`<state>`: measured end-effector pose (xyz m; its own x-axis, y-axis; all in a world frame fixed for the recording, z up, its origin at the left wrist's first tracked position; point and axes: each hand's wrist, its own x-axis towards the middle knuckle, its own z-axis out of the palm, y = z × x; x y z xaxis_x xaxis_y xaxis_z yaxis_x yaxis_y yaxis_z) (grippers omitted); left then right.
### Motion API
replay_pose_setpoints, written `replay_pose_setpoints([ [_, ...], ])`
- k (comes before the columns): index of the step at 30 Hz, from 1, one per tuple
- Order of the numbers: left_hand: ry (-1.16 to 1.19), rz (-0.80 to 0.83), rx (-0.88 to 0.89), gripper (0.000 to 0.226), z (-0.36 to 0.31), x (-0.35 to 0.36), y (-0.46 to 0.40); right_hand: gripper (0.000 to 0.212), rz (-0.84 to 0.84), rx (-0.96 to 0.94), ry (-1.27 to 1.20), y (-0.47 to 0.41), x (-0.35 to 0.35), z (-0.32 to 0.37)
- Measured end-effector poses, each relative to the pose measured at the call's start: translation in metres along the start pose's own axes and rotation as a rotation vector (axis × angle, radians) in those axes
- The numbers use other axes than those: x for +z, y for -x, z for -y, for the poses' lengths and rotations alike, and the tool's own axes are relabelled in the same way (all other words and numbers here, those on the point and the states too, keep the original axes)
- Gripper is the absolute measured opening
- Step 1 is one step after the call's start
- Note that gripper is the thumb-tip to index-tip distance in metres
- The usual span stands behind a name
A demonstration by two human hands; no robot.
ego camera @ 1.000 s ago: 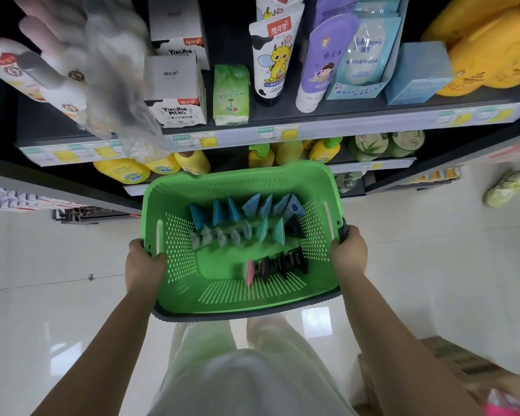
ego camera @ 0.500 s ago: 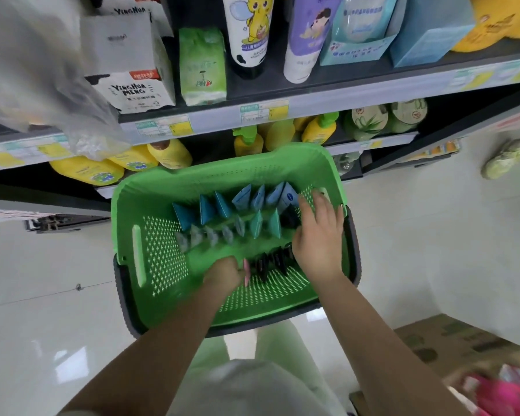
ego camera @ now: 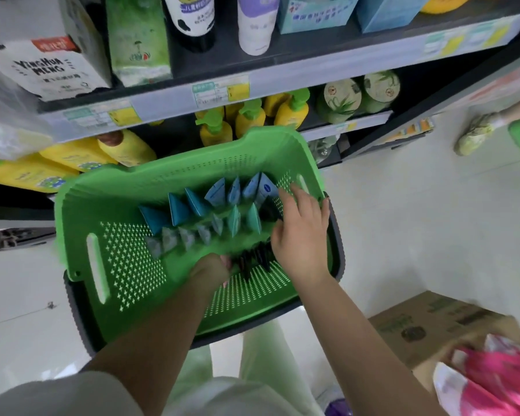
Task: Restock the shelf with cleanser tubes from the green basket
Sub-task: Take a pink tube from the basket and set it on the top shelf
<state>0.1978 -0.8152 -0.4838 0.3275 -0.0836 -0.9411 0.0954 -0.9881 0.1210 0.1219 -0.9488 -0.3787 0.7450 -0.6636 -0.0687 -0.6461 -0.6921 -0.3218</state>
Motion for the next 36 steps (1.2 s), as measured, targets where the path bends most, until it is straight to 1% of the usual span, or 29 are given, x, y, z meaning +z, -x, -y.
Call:
replay_pose_setpoints([
  [1, 0.0, -0.005, 0.028, 0.036, 0.002, -0.003, -0.001, 0.055, 0.006, 0.006, 0.0, 0.0, -0.002, 0.002],
  [3, -0.093, 0.001, 0.065, 0.038, 0.0, -0.012, 0.011, 0.053, 0.013, 0.014, 0.004, 0.001, -0.006, 0.006],
  [5, -0.064, 0.036, 0.097, 0.029, -0.004, -0.024, 0.029, 0.052, 0.015, 0.02, 0.006, 0.002, -0.011, 0.011],
  [6, -0.02, 0.051, 0.133, 0.026, -0.007, -0.032, 0.043, 0.052, 0.017, 0.027, 0.002, 0.003, -0.013, 0.014],
  [9, 0.176, -0.009, 0.196, 0.017, -0.01, -0.054, 0.083, 0.055, 0.038, 0.036, -0.025, 0.01, -0.023, 0.024],
  [12, 0.344, -0.029, 0.278, 0.025, -0.016, -0.081, 0.136, 0.064, 0.148, 0.039, -0.119, 0.016, -0.037, 0.032],
  [14, 0.446, -0.057, 0.367, 0.018, -0.02, -0.098, 0.173, 0.07, 0.221, 0.038, -0.202, 0.019, -0.049, 0.035],
  [15, 0.483, -0.074, 0.423, 0.021, -0.023, -0.107, 0.193, 0.073, 0.26, 0.04, -0.234, 0.02, -0.056, 0.037],
  [17, 0.553, -0.117, 0.514, 0.035, -0.031, -0.121, 0.229, 0.077, 0.328, 0.033, -0.295, 0.02, -0.07, 0.041],
  [19, 0.605, -0.151, 0.599, 0.036, -0.04, -0.133, 0.259, 0.081, 0.351, 0.01, -0.371, 0.015, -0.087, 0.047],
  [21, 0.706, -0.14, 0.693, 0.028, -0.05, -0.143, 0.285, 0.08, 0.295, 0.002, -0.465, 0.007, -0.108, 0.056],
  [23, 0.77, -0.131, 0.784, 0.026, -0.06, -0.153, 0.308, 0.072, 0.181, 0.007, -0.54, -0.001, -0.13, 0.066],
  [26, 0.761, -0.114, 0.91, 0.028, -0.073, -0.162, 0.342, 0.059, 0.045, -0.002, -0.633, -0.013, -0.157, 0.078],
  [30, 0.744, -0.118, 1.043, 0.035, -0.089, -0.168, 0.385, 0.037, -0.063, -0.018, -0.753, -0.021, -0.201, 0.094],
  [32, 0.739, -0.118, 1.128, 0.038, -0.096, -0.174, 0.405, 0.033, -0.107, -0.035, -0.8, -0.022, -0.228, 0.101],
  [34, 0.734, -0.198, 1.201, 0.036, -0.102, -0.182, 0.424, 0.029, -0.118, -0.047, -0.877, -0.024, -0.257, 0.109],
  [36, 0.69, -0.337, 1.289, 0.024, -0.108, -0.192, 0.44, 0.03, -0.114, -0.066, -0.938, -0.026, -0.293, 0.117],
])
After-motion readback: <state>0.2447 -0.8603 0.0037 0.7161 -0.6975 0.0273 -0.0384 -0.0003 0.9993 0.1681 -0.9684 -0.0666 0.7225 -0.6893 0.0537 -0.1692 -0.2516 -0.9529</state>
